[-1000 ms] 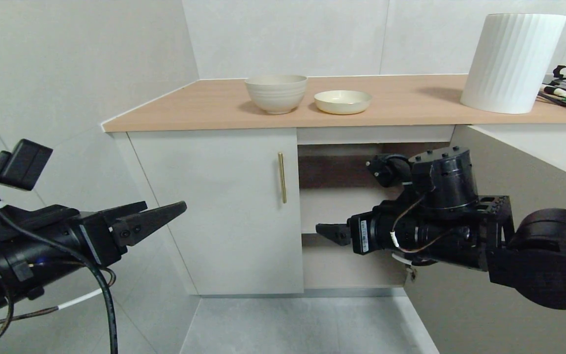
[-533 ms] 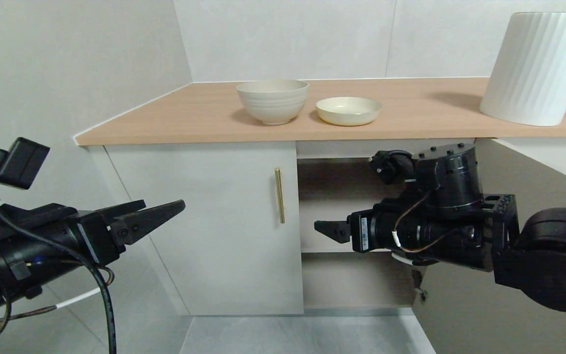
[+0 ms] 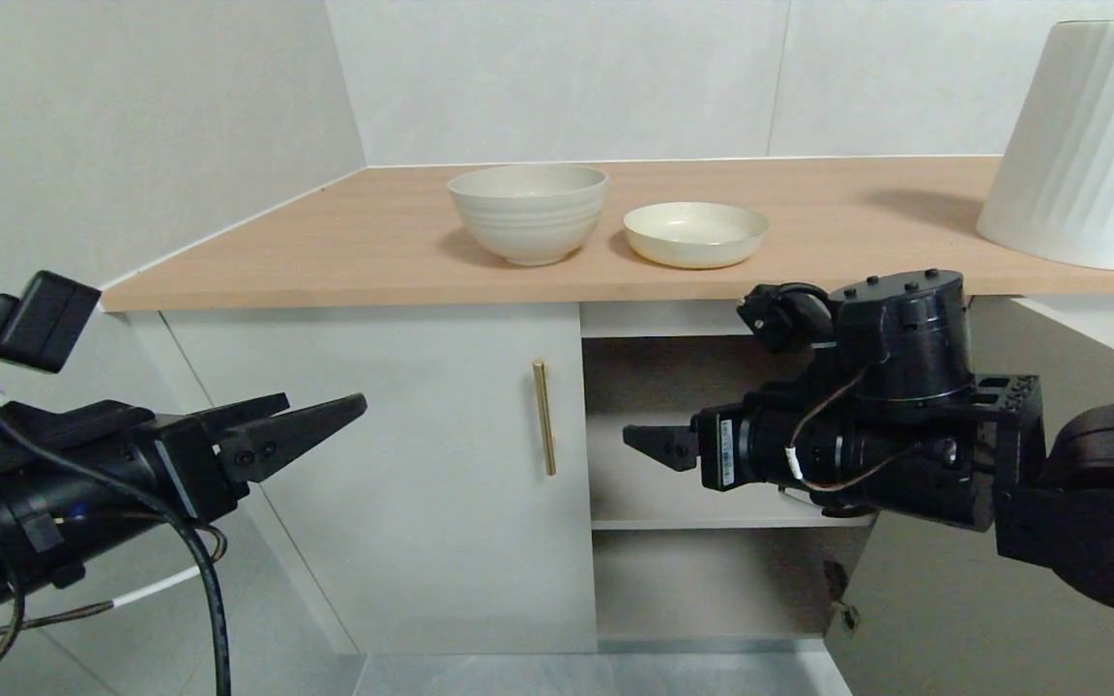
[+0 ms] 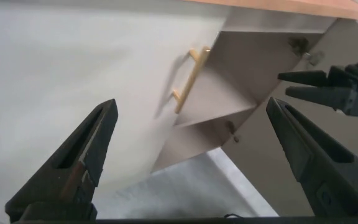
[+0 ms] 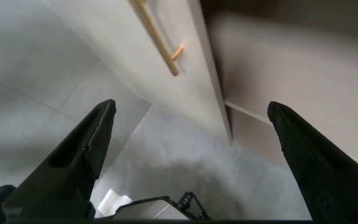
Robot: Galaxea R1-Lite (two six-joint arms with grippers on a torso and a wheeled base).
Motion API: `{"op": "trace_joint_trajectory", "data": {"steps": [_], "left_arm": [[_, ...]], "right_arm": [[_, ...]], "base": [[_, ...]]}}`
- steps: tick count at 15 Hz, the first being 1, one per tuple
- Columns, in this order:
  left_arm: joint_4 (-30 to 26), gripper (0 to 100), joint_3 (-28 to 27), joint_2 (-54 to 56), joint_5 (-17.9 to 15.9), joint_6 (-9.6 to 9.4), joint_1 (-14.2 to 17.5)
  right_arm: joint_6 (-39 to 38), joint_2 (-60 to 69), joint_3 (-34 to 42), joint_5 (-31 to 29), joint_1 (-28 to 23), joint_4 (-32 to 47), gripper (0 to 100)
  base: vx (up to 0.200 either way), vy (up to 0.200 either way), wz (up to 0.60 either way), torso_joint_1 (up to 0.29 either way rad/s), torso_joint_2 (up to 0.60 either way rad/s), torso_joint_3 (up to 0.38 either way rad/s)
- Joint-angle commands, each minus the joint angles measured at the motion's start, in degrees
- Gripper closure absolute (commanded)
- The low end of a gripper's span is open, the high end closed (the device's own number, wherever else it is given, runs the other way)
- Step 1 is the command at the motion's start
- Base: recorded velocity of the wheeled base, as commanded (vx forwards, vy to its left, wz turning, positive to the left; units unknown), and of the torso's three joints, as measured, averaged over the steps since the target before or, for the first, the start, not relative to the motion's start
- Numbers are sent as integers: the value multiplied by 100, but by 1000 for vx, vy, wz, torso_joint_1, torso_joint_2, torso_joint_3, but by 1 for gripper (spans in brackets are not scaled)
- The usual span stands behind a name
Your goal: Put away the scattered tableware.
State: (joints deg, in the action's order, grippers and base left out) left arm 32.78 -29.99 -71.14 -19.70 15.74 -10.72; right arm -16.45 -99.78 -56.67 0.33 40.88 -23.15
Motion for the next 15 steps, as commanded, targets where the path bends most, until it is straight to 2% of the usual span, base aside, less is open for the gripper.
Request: {"op": "trace_joint_trajectory", "data": {"steps": [1,2,5,8,11,12,15], "left_arm": [[0,0,-7,4,1,8,-1],[0,0,2,13,1,8,-1],[9,0,11,13,1,-1,-1],[-26,0,55,74,-8,-194,-10],[-26,0,55,92,-8,-255,-27],[-26,0,55,92,1,-343,-27],[-79,0,46,171,28,-493,-18]], "right_arm": [[1,29,-2,2,-1,-5,0],[1,29,7,2,-1,-5,0],[1,55,25,2,-1,-5,0],[1,169,60,2,-1,-5,0],[1,301,104,2,-1,3,0],[1,336,122,2,8,3,0],[10,582,201,11,122,118,0]], "base": [[0,0,0,0,0,0],[0,0,0,0,0,0],[0,200,0,-6,6,2],[0,0,0,0,0,0],[0,0,0,0,0,0],[0,0,0,0,0,0],[200,0,0,1,-2,1]]}}
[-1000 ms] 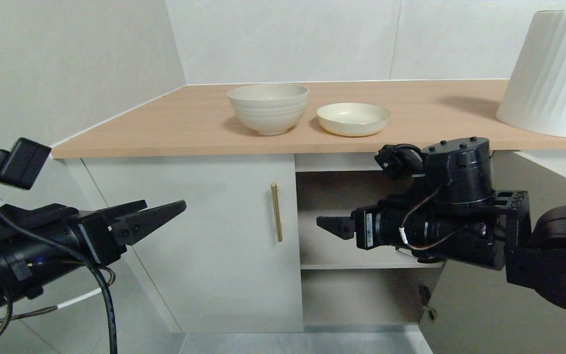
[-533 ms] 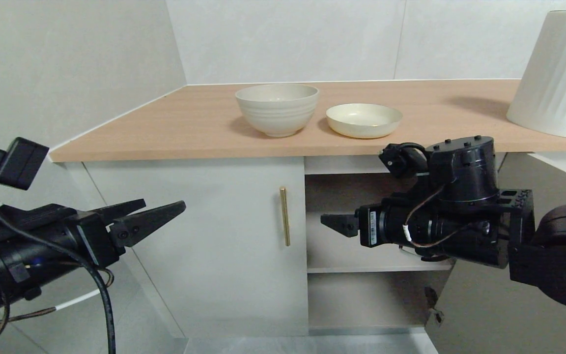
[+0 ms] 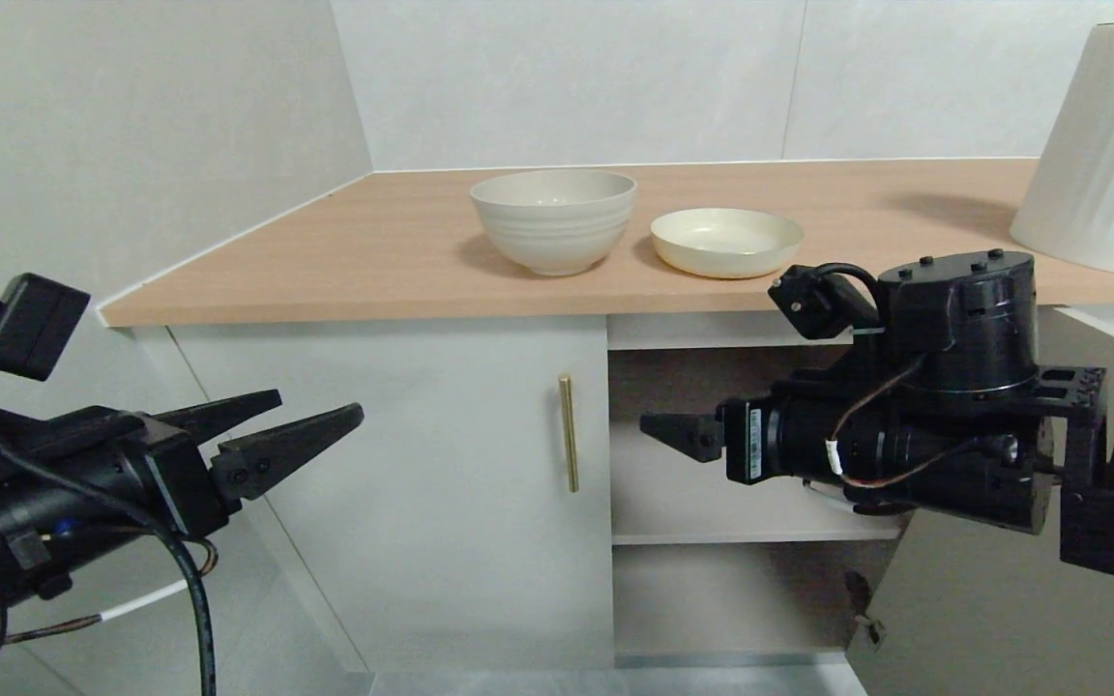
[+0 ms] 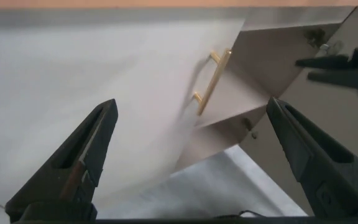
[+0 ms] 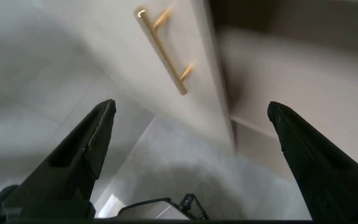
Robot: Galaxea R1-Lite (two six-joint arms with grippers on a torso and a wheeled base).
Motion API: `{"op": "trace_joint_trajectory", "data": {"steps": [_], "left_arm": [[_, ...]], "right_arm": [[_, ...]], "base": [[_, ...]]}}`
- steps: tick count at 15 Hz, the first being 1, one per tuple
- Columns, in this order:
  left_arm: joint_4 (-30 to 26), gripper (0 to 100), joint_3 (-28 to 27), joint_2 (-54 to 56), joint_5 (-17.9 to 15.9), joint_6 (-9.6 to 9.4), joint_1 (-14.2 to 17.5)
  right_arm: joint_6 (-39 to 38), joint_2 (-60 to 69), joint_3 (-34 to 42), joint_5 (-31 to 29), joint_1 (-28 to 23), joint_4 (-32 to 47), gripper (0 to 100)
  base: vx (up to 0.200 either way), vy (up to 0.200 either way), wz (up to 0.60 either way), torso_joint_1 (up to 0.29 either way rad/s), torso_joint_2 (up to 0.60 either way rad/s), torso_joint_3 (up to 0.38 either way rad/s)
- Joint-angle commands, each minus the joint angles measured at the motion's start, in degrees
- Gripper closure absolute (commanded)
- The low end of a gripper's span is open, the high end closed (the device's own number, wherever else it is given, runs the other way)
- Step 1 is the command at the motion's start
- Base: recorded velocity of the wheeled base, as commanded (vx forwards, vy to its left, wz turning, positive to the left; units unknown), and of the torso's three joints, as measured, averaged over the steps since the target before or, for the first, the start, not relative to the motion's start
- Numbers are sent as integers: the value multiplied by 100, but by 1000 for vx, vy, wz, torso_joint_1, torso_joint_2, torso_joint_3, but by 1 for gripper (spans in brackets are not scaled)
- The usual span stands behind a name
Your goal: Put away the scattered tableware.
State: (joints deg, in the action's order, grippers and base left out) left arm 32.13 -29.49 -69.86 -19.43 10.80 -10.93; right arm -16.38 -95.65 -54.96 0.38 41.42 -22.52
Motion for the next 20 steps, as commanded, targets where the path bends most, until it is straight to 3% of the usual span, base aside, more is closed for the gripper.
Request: {"op": "trace_joint_trajectory", "data": {"steps": [1,4,6,10,12,15,18,19,20], "left_arm": [[-58,0,-4,69,10,-17,4],[-137,0,-13,377,-17,-17,-58],[-586,0,-136,676,-17,-17,-234],[-1711,0,-716,1326,-8,-25,-699],[-2159,0,-1120,1168,-8,-17,-735],[-2361,0,-1753,430,27,1,-735],[-2361,0,-1736,113,18,54,-743],[-2361,0,-1744,78,10,106,-743],[-2343,0,-1797,17,27,291,-743]], "right_arm": [[4,345,20,24,147,415,0],[39,1031,55,384,384,1285,0],[56,1224,161,700,393,1294,0],[223,1294,187,665,551,1302,0],[311,1312,169,613,551,1276,0],[320,1268,161,542,507,1223,0],[496,1250,187,533,340,1162,0],[505,1250,187,542,340,1162,0],[505,1250,187,533,340,1162,0]], "base": [[200,0,0,-2,-7,12],[67,0,0,1,1,1],[0,0,0,0,0,0],[0,0,0,0,0,0],[0,0,0,0,0,0],[0,0,0,0,0,0],[0,0,0,56,-242,-225],[0,0,0,115,-198,-290],[0,0,0,139,-437,-315]]}}
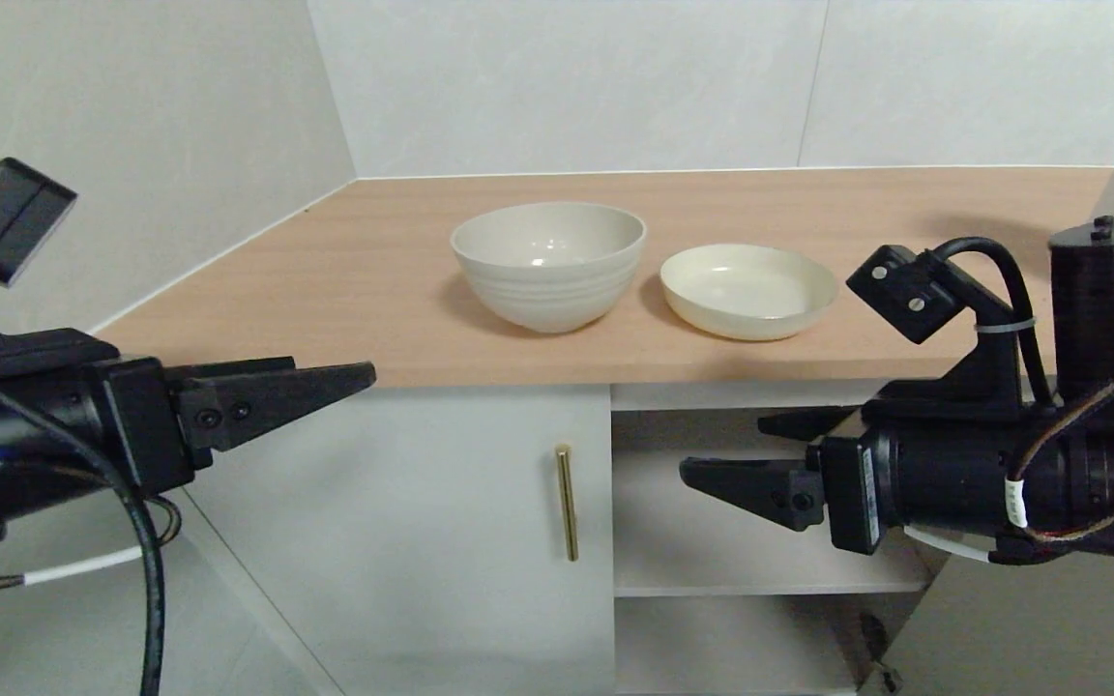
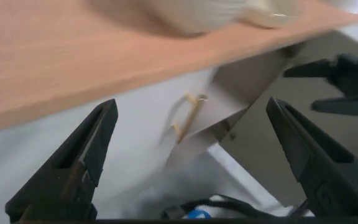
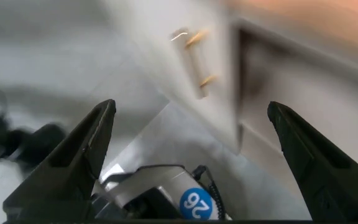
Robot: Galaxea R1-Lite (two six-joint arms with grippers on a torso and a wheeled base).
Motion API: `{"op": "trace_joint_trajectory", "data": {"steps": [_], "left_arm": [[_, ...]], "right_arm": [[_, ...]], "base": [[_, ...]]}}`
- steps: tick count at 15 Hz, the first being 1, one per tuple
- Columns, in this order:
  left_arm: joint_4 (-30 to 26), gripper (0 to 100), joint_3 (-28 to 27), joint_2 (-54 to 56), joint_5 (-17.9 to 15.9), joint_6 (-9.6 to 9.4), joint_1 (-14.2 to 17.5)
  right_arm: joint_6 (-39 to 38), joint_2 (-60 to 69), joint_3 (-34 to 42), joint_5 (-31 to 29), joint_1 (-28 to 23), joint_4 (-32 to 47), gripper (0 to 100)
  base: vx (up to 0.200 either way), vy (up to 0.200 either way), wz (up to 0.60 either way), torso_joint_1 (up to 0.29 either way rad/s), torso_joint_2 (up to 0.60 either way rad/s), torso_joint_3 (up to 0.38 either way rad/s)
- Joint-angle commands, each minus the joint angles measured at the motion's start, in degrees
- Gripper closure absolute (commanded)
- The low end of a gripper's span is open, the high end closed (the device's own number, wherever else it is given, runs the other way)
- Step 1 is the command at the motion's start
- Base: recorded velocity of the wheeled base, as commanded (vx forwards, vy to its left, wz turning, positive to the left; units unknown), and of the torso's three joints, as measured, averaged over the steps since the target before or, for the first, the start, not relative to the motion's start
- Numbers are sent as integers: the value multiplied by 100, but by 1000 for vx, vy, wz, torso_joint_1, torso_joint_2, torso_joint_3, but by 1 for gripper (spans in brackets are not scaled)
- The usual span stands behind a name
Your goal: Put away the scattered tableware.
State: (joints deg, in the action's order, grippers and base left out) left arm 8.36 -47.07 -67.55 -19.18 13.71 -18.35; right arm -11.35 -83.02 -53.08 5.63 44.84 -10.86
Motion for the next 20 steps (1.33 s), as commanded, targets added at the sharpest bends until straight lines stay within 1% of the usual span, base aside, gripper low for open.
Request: {"op": "trace_joint_trajectory", "data": {"steps": [1,2,3,5,7,8,9,10,11,12,13,14,16,17,18,19,20], "left_arm": [[34,0,-74,-215,-7,96,-20],[34,0,-162,-206,-7,395,-134],[7,0,-189,-206,-7,509,-204],[-10,0,-189,-215,2,509,-363],[-28,0,-198,-329,10,509,-415],[-160,0,-215,-505,46,509,-415],[-256,0,-285,-751,248,492,-415],[-239,0,-321,-909,511,492,-442],[-221,0,-400,-1067,837,501,-503],[-221,0,-496,-1234,1223,553,-521],[-221,0,-567,-1349,1417,624,-530],[-221,0,-628,-1445,1504,773,-538],[-221,0,-795,-1568,1504,1248,-547],[-221,0,-813,-1586,1504,1300,-547],[-221,0,-883,-1691,1513,1485,-582],[-221,0,-962,-1815,1540,1670,-609],[-230,0,-1032,-1920,1548,1801,-626]], "right_arm": [[1,-13,-1,17,-1,-4,0],[10,14,17,17,-1,-4,0],[10,40,43,17,-1,-4,0],[10,58,52,17,-1,-4,0],[10,40,52,17,-10,-4,0],[10,14,43,17,-10,-4,0],[10,-4,34,17,-54,-4,0],[10,-30,34,26,-124,-12,0],[10,-39,26,26,-142,-12,0],[10,-74,17,26,-203,-12,0],[10,-118,8,26,-256,-30,0],[1,-153,17,26,-265,-127,0],[-25,-329,-168,-36,-379,-232,0],[-43,-347,-238,-53,-406,-197,0],[-219,-478,-607,-220,-502,216,0],[-570,-619,-1047,-484,-555,726,0],[-825,-733,-1337,-660,-608,1033,0]], "base": [[0,0,0,154,-544,-305],[0,0,0,115,-520,-295],[0,0,0,149,-500,-286],[0,0,0,168,-466,-303],[0,0,0,168,-464,-290],[0,0,0,183,-476,-290],[0,0,0,188,-471,-290],[0,0,0,198,-481,-286],[0,0,0,207,-471,-276],[0,0,0,232,-486,-286],[0,0,0,203,-476,-271],[0,0,0,119,-266,-144],[0,0,0,46,-112,-58],[0,0,0,0,0,0],[0,0,0,0,0,0],[0,0,0,0,0,0],[0,0,0,0,0,0]]}}
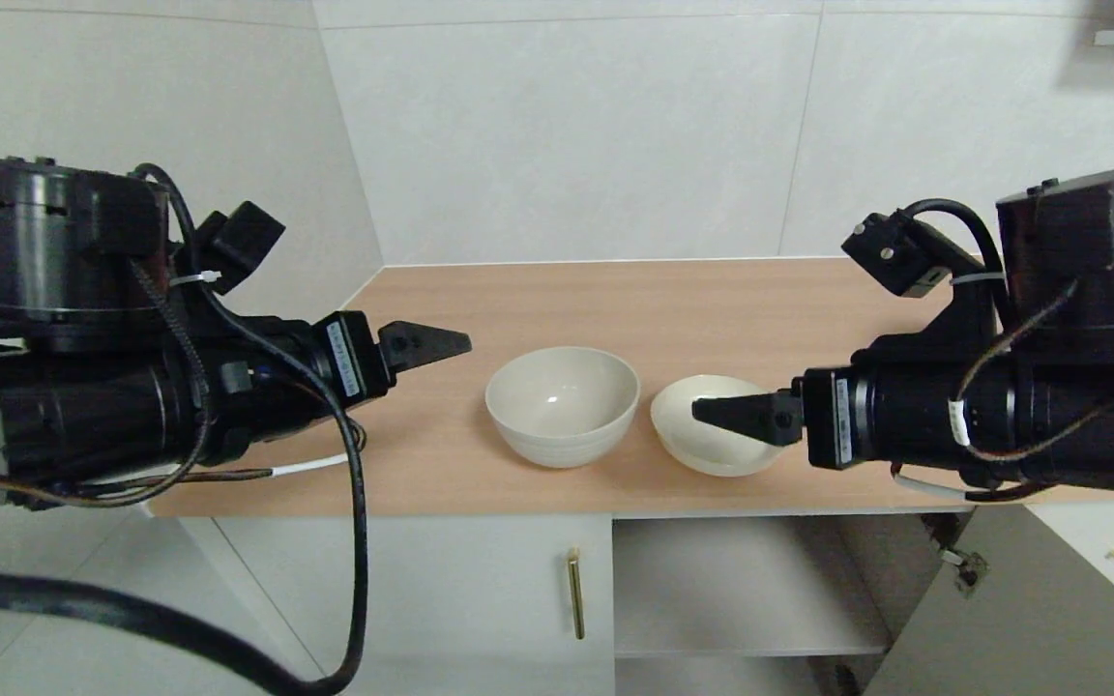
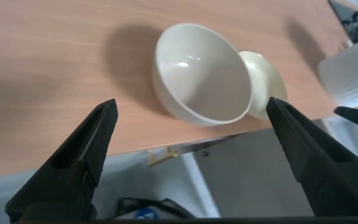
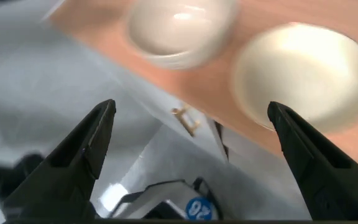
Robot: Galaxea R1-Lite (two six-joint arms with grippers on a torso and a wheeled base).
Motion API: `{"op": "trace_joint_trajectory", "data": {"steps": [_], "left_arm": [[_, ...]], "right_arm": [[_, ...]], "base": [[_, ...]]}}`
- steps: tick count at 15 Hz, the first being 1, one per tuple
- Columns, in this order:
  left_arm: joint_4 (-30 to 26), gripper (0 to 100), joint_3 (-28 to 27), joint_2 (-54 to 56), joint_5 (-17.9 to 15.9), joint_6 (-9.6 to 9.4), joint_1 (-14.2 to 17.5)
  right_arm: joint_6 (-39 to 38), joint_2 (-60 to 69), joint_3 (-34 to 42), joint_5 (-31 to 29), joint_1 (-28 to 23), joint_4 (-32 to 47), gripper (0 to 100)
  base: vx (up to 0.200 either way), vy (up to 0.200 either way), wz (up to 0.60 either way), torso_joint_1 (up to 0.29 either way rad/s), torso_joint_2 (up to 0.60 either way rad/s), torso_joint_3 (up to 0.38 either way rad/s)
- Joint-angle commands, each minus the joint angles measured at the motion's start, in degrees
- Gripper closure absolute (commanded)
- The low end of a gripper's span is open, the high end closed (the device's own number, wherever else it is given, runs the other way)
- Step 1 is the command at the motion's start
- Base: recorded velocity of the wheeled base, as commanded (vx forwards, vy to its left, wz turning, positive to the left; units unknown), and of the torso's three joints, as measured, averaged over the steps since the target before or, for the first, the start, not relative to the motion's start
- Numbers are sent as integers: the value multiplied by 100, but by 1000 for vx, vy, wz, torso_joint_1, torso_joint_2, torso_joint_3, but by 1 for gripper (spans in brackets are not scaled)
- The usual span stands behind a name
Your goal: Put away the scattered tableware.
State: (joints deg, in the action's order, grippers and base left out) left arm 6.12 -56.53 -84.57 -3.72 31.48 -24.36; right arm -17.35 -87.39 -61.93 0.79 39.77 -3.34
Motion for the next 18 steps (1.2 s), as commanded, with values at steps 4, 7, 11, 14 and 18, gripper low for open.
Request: {"op": "trace_joint_trajectory", "data": {"steps": [4,7,11,14,18], "left_arm": [[-155,0,-500,-833,231,772,-52],[-190,0,-544,-1317,231,913,-87],[-190,0,-605,-1589,231,1036,-140],[-190,0,-596,-1651,231,1036,-236],[-190,100,-587,-1721,240,1071,-342]], "right_arm": [[-814,-1016,-1436,-967,-496,1213,0],[-814,-1227,-1489,-1248,-575,1204,0],[-814,-1219,-1480,-1248,-584,1204,0],[-805,-1236,-1471,-1248,-584,1204,0],[-805,-1245,-1471,-1257,-584,1213,0]], "base": [[0,0,0,0,0,0],[0,0,0,0,0,0],[0,0,0,0,0,0],[0,0,0,0,0,0],[0,0,0,0,0,0]]}}
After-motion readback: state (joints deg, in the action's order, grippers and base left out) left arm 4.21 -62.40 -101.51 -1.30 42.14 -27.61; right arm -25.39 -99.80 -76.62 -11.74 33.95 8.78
